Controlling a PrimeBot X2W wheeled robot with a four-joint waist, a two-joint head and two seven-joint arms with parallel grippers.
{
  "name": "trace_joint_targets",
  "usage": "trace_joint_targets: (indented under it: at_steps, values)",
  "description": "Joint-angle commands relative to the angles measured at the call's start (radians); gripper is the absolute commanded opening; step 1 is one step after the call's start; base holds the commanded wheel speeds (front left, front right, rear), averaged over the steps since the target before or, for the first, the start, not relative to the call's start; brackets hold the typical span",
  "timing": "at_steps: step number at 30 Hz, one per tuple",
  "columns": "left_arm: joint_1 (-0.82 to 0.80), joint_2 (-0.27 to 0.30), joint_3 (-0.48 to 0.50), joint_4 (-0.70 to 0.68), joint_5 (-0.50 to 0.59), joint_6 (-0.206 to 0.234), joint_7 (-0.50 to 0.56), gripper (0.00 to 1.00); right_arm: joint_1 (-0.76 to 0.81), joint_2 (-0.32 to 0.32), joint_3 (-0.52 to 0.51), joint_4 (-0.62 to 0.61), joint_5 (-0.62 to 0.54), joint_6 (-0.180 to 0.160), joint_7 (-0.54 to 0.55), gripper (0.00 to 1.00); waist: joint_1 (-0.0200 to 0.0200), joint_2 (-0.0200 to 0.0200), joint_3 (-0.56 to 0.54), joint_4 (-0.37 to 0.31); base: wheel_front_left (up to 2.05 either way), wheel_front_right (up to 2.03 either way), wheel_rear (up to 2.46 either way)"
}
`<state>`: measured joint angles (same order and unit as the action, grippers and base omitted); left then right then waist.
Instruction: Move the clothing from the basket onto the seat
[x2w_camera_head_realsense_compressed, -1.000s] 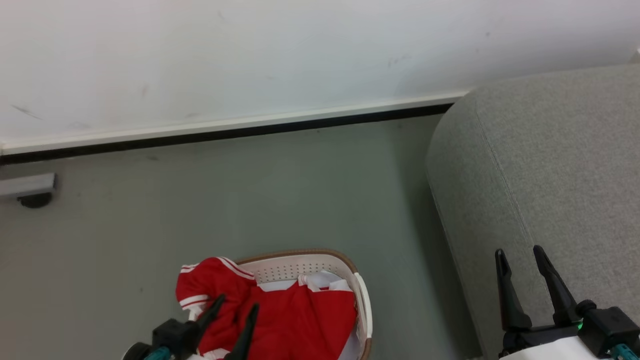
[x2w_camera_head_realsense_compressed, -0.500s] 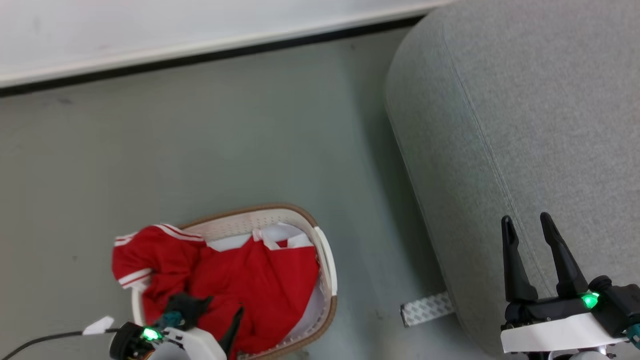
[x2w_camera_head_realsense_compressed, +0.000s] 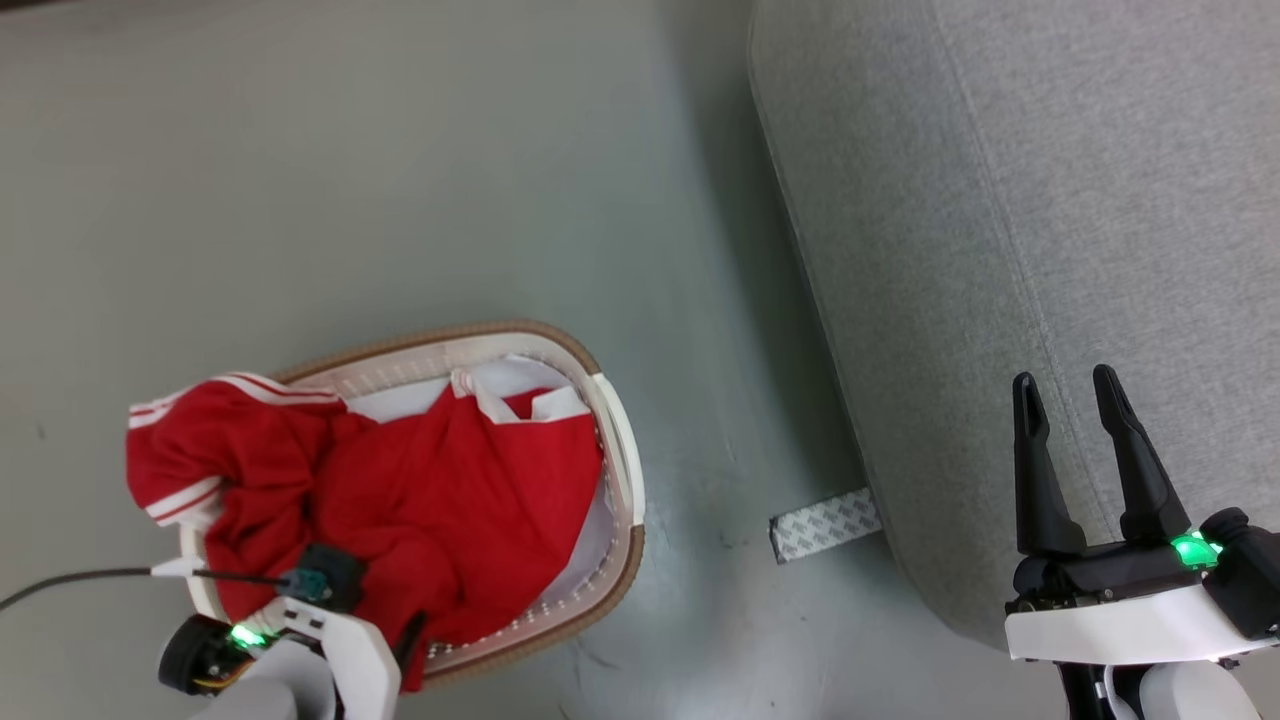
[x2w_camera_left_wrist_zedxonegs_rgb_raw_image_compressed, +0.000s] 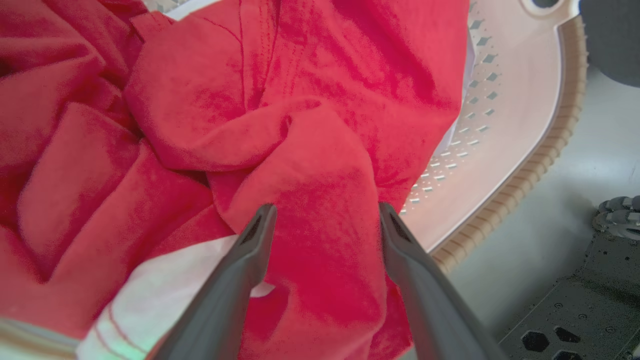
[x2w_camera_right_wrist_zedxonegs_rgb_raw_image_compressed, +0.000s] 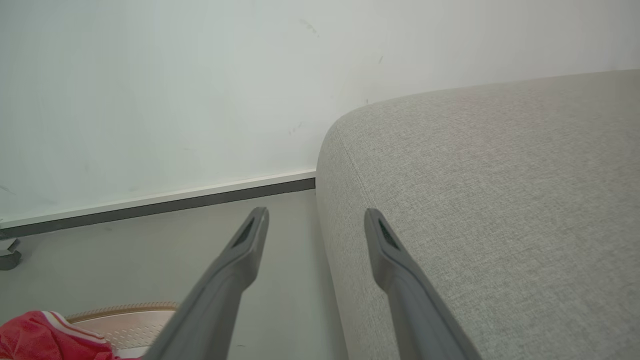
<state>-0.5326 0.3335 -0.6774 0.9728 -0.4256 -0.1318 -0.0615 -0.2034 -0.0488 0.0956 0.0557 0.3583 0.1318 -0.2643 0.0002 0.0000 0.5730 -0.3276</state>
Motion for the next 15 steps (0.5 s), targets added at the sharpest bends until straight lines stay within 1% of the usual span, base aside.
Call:
trace_joint_targets:
  at_steps: [1,4,10,11,12,15]
  values:
    - [-0.015,0.016,-0.008,0.009,-0.01,0.002,0.006,1.0,-0.01,-0.003,0.0,-0.007,0.003,-0.002,0.0,1.0,-0.0002,0.0,0.037,-0.007,0.0,0.0,0.0]
    - [-0.041,0.035,-0.033,0.031,-0.019,0.002,0.016,1.0,-0.02,-0.003,0.001,-0.016,0.01,-0.002,0.0,1.0,-0.0002,0.0,0.07,-0.009,0.0,0.0,0.0]
    - [-0.081,0.047,-0.072,0.08,-0.035,0.002,0.018,1.0,-0.032,-0.003,-0.002,-0.029,0.017,-0.002,0.0,1.0,-0.0002,0.0,0.116,-0.014,0.0,0.0,0.0]
    - [-0.082,0.044,-0.077,0.089,-0.039,0.002,0.018,0.44,-0.034,-0.003,-0.004,-0.03,0.017,-0.002,0.0,1.0,-0.0002,0.0,0.119,-0.014,0.0,0.0,0.0]
    - [-0.086,0.041,-0.079,0.096,-0.047,0.002,0.011,0.0,-0.036,-0.003,-0.005,-0.031,0.016,-0.002,0.0,1.0,-0.0002,0.0,0.121,-0.014,0.0,0.0,0.0]
    - [-0.093,0.024,-0.088,0.103,-0.076,0.002,-0.005,0.0,-0.033,-0.003,-0.014,-0.023,0.009,-0.002,0.0,1.0,-0.0002,0.0,0.107,-0.009,0.0,0.0,0.0]
